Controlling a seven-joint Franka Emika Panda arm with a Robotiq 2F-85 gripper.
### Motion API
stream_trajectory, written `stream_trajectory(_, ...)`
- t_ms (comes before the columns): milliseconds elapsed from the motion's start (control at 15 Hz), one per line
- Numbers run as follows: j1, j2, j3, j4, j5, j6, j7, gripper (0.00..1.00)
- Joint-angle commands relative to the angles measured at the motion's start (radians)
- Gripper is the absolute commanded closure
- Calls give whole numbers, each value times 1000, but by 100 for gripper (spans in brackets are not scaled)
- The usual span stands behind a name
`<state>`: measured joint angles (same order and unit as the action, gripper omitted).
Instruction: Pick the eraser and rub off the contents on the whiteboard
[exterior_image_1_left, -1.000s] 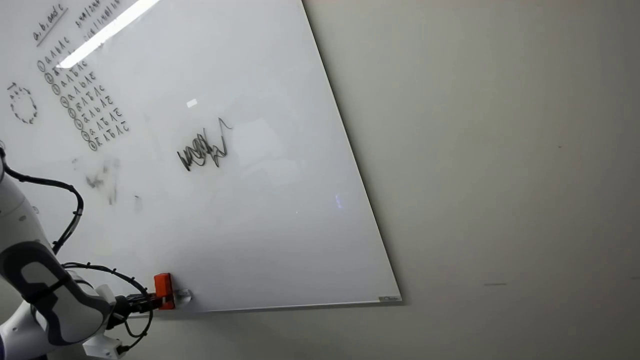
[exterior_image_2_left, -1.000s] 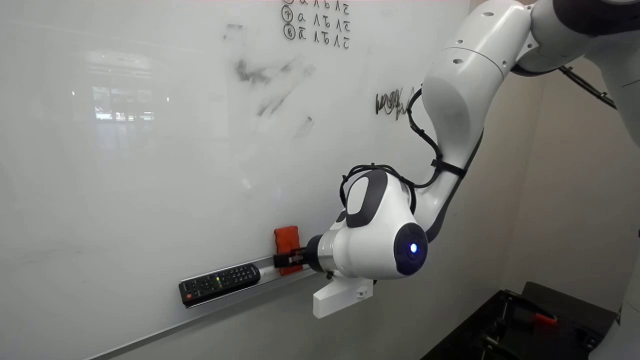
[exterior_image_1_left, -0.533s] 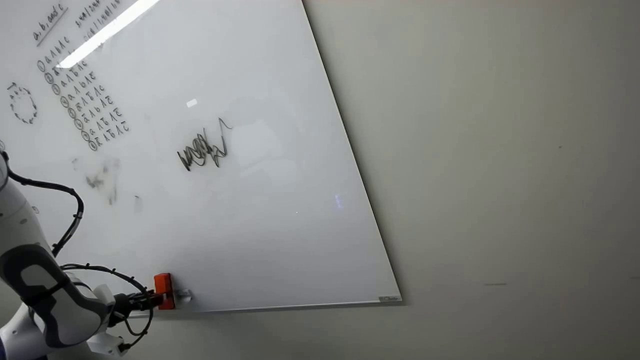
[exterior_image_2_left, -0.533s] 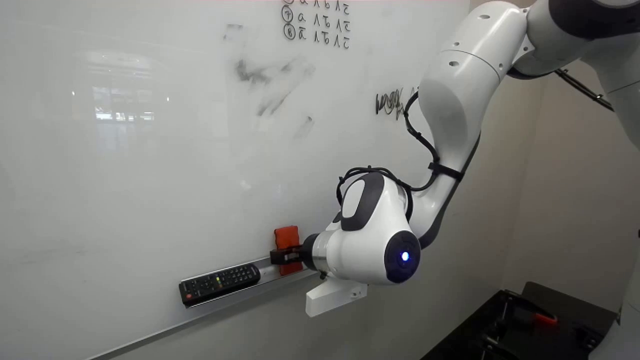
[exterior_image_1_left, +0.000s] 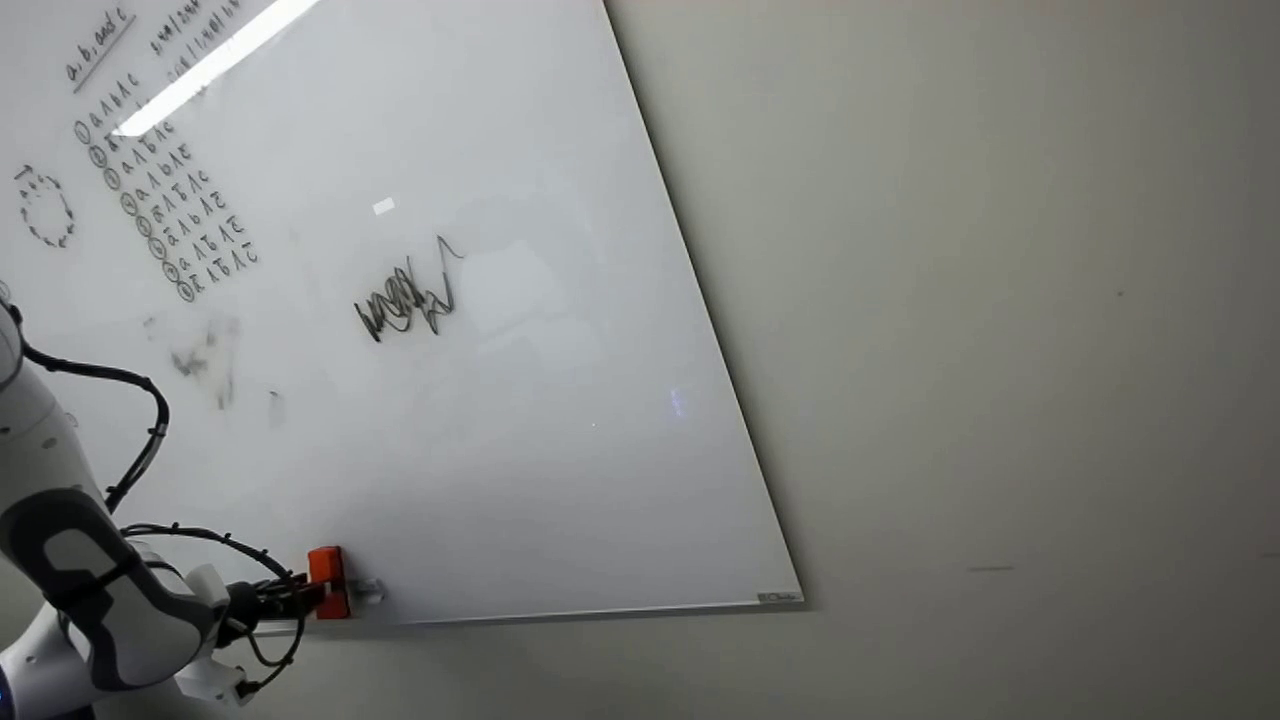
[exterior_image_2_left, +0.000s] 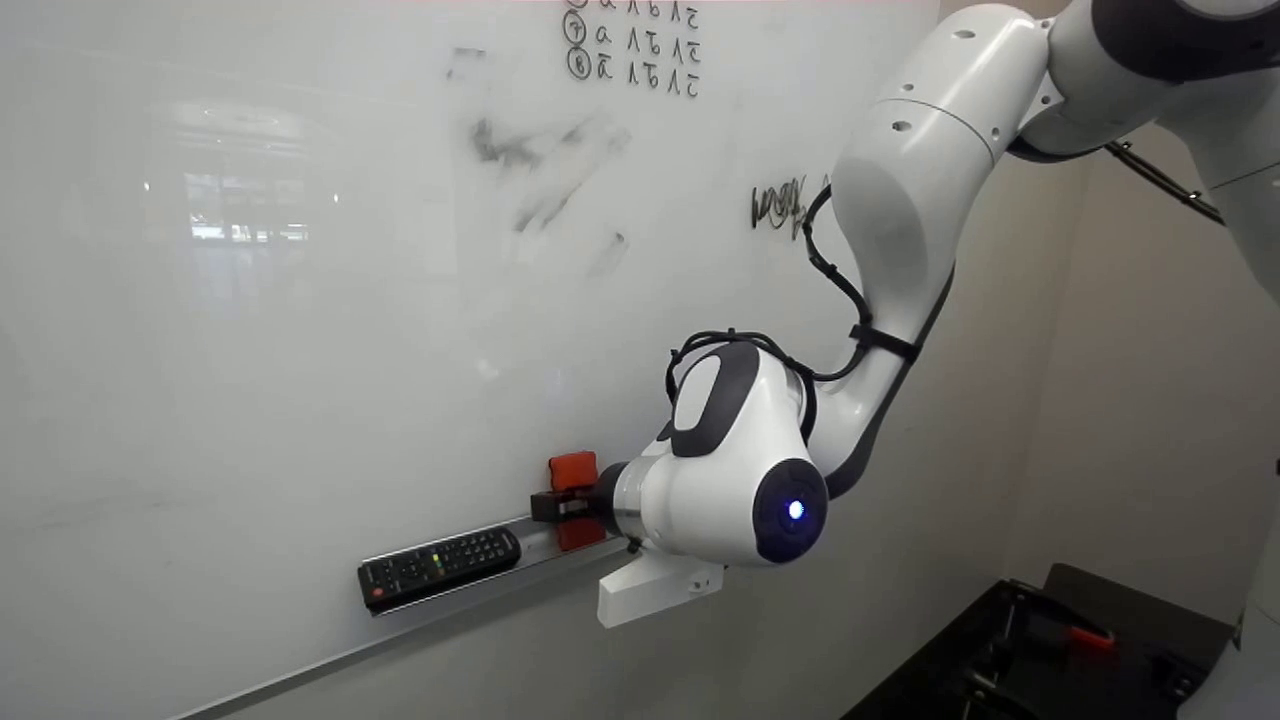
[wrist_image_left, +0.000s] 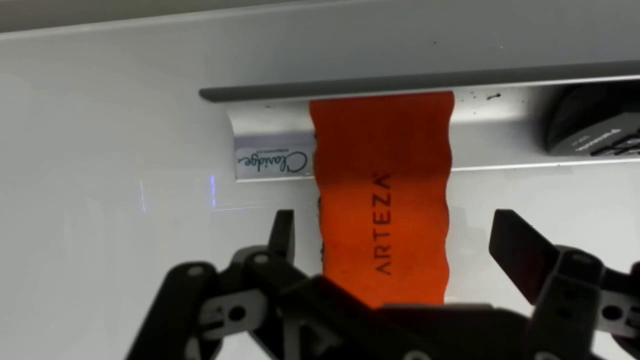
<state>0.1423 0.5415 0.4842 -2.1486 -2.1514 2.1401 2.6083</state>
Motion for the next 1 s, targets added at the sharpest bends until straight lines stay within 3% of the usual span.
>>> stream_trajectory(0,-11,7,28,16,16,-11,0,0)
stream_trajectory(933,1,-14,34,-12,75,-13,-2,0)
